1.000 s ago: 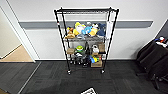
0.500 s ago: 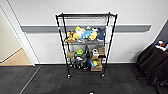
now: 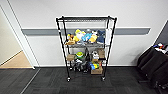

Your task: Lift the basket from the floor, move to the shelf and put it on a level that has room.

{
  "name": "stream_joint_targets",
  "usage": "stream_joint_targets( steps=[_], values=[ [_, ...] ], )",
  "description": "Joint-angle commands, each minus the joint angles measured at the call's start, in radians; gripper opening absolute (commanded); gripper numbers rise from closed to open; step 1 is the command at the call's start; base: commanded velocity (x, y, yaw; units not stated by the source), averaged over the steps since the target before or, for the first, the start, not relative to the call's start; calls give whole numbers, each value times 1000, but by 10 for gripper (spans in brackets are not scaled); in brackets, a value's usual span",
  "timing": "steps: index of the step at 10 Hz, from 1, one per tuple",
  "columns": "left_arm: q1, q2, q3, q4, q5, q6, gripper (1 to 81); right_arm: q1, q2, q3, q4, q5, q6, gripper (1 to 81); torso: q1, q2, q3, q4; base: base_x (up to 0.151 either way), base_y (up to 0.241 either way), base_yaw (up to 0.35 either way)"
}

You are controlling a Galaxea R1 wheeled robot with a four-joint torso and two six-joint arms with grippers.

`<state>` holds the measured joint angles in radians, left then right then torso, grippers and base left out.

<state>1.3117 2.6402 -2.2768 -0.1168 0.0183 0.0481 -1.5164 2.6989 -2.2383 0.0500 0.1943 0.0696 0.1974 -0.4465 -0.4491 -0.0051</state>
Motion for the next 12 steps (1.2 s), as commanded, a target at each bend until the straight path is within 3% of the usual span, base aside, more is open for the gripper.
stream_joint_targets(
  steps=[1, 4, 5, 7, 12],
  values=[
    [-56, -40, 5, -21, 94, 0, 811, 49, -78, 89, 33, -61, 3, 811, 61, -95, -89, 0, 0, 0, 0],
    [-96, -40, 13, -47, 137, 1, 811, 106, -160, 206, 65, -70, 1, 811, 124, -193, -181, 0, 0, 0, 0],
    [-111, -41, 13, -75, 138, 1, 811, 124, -169, 212, 71, -75, 1, 811, 145, -227, -119, 0, 0, 0, 0],
    [-128, -38, 22, -109, 140, 0, 811, 164, -176, 206, 102, -108, 1, 811, 181, -281, -169, 0, 0, 0, 0],
    [-151, -12, 25, -122, 184, 1, 811, 326, -195, 191, 143, -265, -1, 811, 282, -438, -184, 0, 0, 0, 0]
  ],
)
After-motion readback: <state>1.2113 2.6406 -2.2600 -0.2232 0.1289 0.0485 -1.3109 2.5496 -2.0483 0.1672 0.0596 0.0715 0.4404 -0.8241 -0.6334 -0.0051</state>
